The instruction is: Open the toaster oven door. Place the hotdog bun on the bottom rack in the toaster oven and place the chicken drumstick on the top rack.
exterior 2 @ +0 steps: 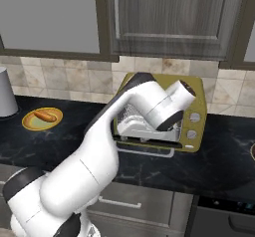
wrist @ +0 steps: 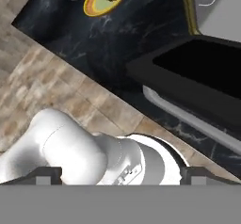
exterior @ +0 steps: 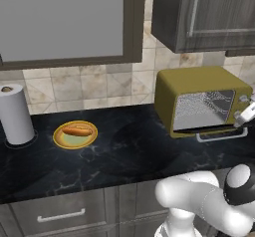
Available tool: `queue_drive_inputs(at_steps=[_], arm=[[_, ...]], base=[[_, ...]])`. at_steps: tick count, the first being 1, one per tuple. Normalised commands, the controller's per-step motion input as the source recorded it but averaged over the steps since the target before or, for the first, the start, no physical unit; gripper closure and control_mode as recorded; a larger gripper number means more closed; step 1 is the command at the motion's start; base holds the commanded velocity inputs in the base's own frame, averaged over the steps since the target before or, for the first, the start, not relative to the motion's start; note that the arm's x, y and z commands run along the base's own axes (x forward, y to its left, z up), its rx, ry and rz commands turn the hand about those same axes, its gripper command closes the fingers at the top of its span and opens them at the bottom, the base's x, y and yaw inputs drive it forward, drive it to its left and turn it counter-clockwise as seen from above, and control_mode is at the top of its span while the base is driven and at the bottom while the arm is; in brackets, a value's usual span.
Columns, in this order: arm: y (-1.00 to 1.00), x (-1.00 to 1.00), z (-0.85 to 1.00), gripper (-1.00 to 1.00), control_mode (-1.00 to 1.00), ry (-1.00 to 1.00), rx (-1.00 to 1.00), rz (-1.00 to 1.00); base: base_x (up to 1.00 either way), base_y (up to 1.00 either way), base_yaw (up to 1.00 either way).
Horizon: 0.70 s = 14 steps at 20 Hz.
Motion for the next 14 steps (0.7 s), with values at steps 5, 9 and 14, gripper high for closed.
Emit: queue_drive_inputs(at_steps=[5,9,14], arm=[[0.15,0.29,0.06,-1.00,-1.00,-0.08,-0.15,-0.10],[0.25,0.40,0.07,-1.00,-1.00,0.07,-0.11,-0.24],[0.11,0.53,-0.02,-1.00,-1.00,0.14,-0.05,-0.15]], base=[[0.00,0.00,0.00],[0.00,0.00,0.00],[0.00,0.00,0.00]])
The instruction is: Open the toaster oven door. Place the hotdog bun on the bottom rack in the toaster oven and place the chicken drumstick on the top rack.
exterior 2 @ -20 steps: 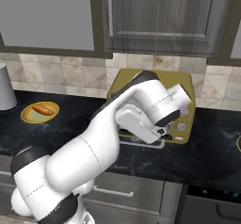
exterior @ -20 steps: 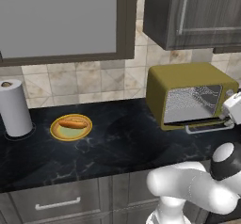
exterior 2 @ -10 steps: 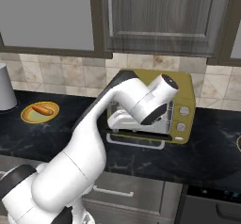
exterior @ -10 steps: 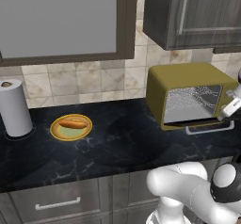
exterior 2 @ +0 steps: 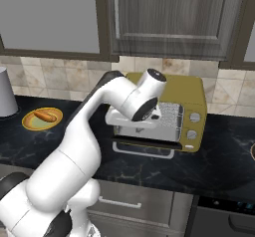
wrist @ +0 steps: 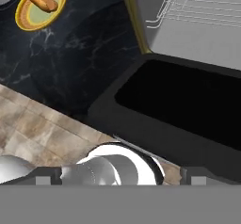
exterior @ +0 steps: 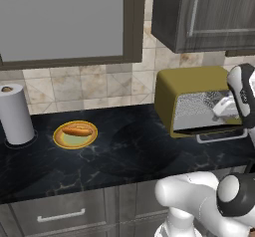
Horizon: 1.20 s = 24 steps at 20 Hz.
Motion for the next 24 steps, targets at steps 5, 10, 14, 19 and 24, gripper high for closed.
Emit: queue_drive_inputs(at_steps=[5,10,14,19,24], arm=[[0.08,0.58,-0.18,-1.00,-1.00,0.12,-0.12,-0.09],[0.00,0.34,-0.34,-1.00,-1.00,0.04,-0.17,-0.04],[-0.03,0.16,-0.48,-1.00,-1.00,0.02,-0.05,-0.11],[-0.06,0.05,-0.53,-1.00,-1.00,0.04,0.00,-0.15],[-0.04,0.00,-0.59,-1.00,-1.00,0.01,0.00,-0.15]], base=[[0.00,0.00,0.00],[0.00,0.00,0.00],[0.00,0.00,0.00],[0.00,0.00,0.00],[0.00,0.00,0.00]])
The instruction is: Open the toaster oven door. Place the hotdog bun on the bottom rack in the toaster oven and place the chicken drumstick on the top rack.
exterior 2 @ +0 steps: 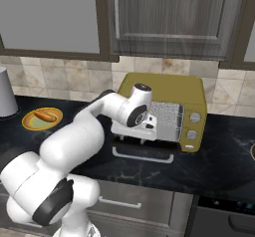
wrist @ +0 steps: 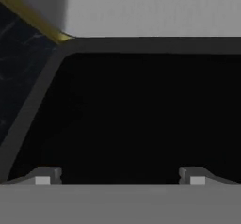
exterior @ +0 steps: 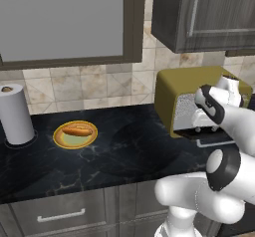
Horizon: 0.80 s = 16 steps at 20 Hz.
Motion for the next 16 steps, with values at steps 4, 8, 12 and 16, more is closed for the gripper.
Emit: queue_drive_inputs(at_steps=[4,8,12,16], arm=[[-0.05,0.00,-0.60,-1.00,-1.00,0.03,0.00,-0.12],[-0.04,-0.03,-0.62,-1.00,-1.00,0.04,0.00,-0.10],[-0.02,-0.06,-0.64,-1.00,-1.00,0.00,-0.01,-0.10],[-0.01,-0.06,-0.43,-1.00,-1.00,-0.01,-0.01,-0.07]], base=[[0.00,0.00,0.00],[0.00,0.00,0.00],[0.00,0.00,0.00],[0.00,0.00,0.00]])
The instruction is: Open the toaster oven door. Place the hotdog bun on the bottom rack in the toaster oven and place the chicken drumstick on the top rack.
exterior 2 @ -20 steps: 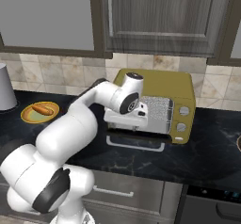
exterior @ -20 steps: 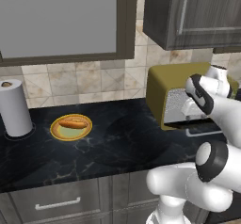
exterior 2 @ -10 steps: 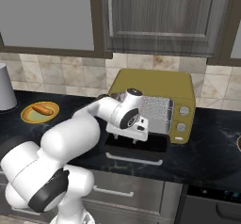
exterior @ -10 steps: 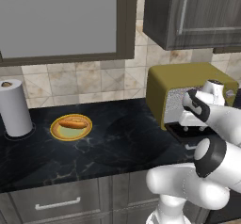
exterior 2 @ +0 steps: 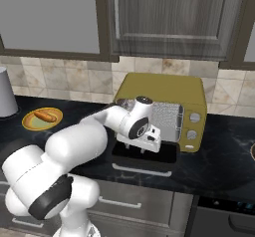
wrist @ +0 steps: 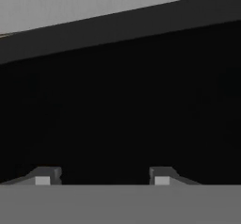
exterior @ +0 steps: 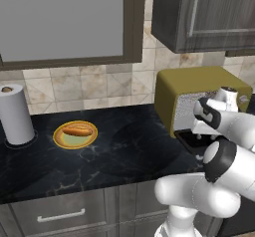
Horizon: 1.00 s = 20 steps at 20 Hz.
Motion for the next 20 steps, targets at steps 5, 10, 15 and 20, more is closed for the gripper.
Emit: queue_drive_inputs(at_steps=[5,10,15,20], arm=[[-0.08,-0.09,0.36,-1.00,-1.00,-0.08,0.06,0.00],[-0.08,-0.04,0.39,-1.00,-1.00,-0.28,-0.01,-0.01],[-0.01,0.05,0.23,-1.00,-1.00,-0.42,-0.03,-0.06],[-0.01,0.12,0.04,-1.00,-1.00,-0.46,0.00,0.00]], base=[[0.00,0.00,0.00],[0.00,0.00,0.00],[0.00,0.00,0.00],[0.00,0.00,0.00]])
